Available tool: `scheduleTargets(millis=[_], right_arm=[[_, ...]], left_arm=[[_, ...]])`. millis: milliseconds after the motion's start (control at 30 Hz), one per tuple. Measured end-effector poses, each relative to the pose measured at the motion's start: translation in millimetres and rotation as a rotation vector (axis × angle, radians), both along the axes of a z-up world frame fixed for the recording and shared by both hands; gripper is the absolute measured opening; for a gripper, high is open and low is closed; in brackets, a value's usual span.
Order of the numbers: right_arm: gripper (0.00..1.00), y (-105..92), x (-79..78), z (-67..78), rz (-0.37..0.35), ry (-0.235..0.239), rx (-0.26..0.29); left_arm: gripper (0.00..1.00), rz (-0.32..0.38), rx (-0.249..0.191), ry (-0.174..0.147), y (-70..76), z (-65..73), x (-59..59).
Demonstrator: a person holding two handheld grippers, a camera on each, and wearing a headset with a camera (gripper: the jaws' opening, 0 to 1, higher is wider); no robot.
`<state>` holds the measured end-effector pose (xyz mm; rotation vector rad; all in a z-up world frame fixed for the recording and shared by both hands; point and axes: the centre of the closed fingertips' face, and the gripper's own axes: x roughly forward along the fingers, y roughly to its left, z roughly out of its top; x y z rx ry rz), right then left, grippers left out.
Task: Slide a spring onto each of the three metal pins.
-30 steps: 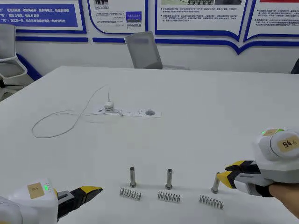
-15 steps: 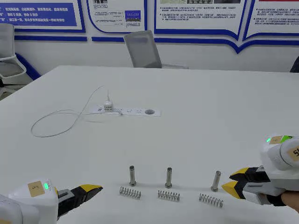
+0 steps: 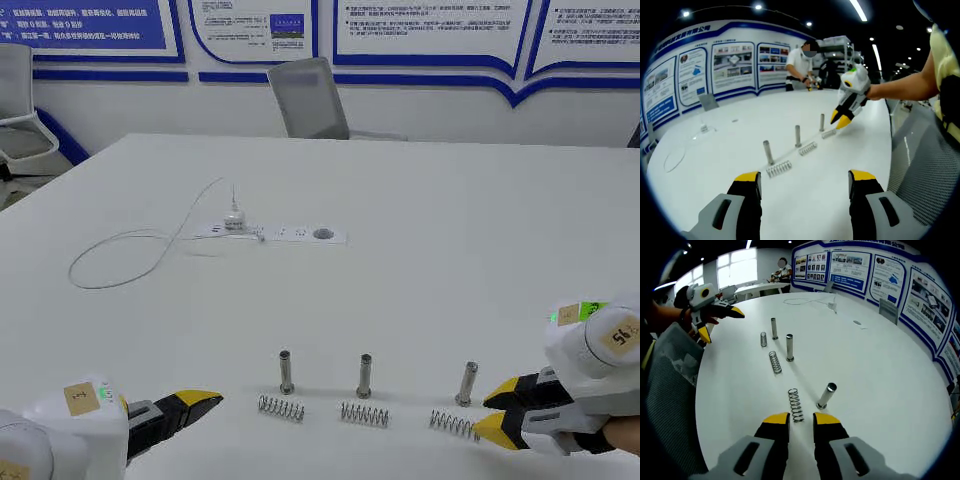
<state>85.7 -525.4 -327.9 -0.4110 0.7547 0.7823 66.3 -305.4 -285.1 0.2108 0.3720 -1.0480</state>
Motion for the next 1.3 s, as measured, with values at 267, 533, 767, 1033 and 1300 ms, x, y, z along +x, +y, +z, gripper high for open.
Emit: scheduleTargets(millis=[267, 533, 767, 1033, 1300], right_arm=[[0.18, 4.4, -2.1, -11.5, 0.076, 0.028, -0.036], [0.17, 7.5, -1.1, -17.8, 0.117, 0.053, -0.048], [0.16, 6.8, 0.2, -21.9, 0.127, 0.068, -0.058], [0.15, 6.9, 0.5, -25.0, 0.138, 0.085, -0.062], [0.13, 7.2, -1.0, -25.4, 0.127, 0.106, -0.048]], left_arm=[[0.72, -0.005, 0.005, 0.006, -2.0, -3.0, -0.7], [0.72, -0.011, 0.003, 0.01, -5.2, -3.9, -1.2], [0.71, -0.015, 0.004, 0.015, -4.6, -5.5, -2.4], [0.71, -0.026, 0.011, 0.02, -5.2, -7.2, -3.6], [0.7, -0.053, 0.019, 0.018, -10.1, -7.5, -5.9]])
